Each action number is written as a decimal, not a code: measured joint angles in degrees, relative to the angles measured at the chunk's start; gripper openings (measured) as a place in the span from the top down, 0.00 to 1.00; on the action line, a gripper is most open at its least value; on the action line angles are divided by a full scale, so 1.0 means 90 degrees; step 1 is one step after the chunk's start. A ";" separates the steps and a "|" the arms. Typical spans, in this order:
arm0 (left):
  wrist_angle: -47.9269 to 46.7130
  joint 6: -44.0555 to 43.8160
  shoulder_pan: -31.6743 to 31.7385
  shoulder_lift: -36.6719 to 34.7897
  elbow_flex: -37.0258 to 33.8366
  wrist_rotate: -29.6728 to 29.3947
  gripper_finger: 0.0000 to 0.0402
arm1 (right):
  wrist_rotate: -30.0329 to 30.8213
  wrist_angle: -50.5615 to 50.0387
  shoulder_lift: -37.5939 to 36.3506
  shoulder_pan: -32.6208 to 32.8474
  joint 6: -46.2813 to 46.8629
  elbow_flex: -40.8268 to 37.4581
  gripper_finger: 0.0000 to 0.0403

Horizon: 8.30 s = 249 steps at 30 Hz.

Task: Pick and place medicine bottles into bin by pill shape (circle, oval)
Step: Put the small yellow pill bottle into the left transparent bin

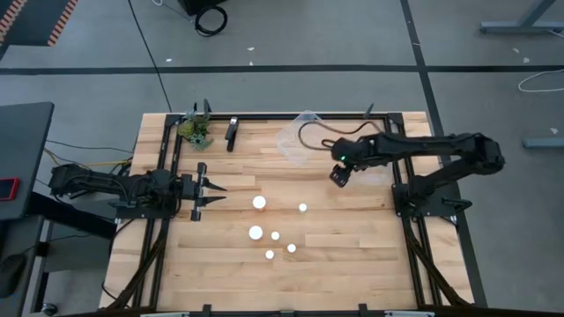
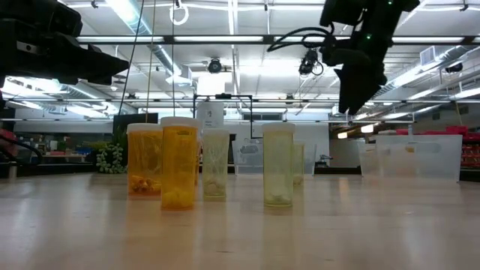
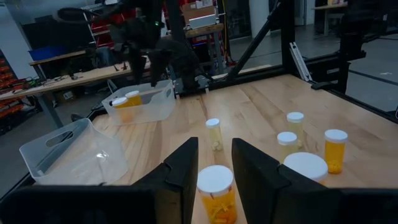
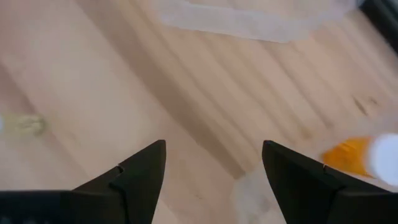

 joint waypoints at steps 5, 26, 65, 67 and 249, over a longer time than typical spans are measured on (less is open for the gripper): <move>-0.0002 0.0000 -0.0001 -0.0002 0.0000 0.0000 0.73 | -0.0084 0.0279 0.0769 0.0548 -0.0069 0.0229 0.32; -0.0002 0.0000 0.0000 -0.0002 -0.0002 0.0002 0.73 | -0.0415 0.1153 0.2092 0.1884 -0.1978 0.0829 0.32; 0.0000 0.0000 -0.0001 -0.0002 -0.0001 0.0002 0.73 | -0.0441 0.1516 0.3610 0.2024 -0.2316 0.1829 0.33; 0.0002 0.0000 -0.0002 -0.0002 0.0000 0.0000 0.73 | -0.0499 0.1484 0.3631 0.2011 -0.2314 0.1796 0.33; 0.0001 0.0000 0.0000 0.0000 -0.0001 0.0000 0.73 | -0.1549 0.1337 0.3668 0.2487 -0.2810 0.3116 0.44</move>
